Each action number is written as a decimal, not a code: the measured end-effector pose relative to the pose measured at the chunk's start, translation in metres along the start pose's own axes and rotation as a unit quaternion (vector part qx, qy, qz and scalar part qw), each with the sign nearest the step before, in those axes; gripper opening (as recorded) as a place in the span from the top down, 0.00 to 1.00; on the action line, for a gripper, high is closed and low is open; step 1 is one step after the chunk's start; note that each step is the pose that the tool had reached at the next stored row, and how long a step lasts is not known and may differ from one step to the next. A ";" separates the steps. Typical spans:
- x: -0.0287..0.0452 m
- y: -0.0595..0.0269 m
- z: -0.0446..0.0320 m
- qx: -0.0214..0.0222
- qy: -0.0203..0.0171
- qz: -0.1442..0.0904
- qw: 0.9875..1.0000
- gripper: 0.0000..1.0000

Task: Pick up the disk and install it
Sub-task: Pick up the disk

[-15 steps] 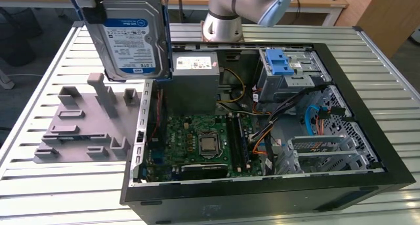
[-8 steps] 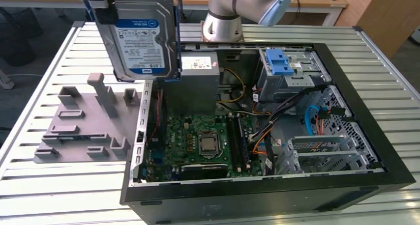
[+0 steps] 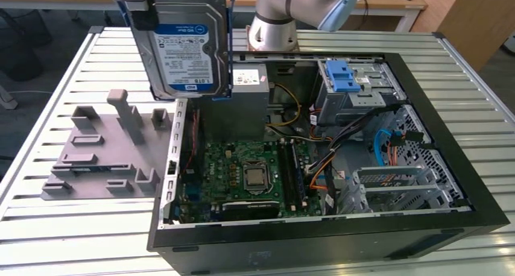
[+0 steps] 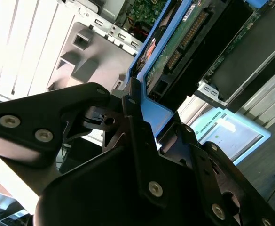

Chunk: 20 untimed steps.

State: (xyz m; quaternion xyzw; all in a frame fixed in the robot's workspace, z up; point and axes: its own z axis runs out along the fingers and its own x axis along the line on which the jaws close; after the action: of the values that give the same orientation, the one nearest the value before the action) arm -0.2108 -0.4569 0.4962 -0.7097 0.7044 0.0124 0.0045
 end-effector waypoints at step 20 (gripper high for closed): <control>0.0025 -0.0318 0.0000 0.000 0.000 -0.002 1.000 0.64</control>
State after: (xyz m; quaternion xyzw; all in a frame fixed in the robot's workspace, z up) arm -0.1790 -0.4592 0.4958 -0.7111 0.7030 0.0124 0.0045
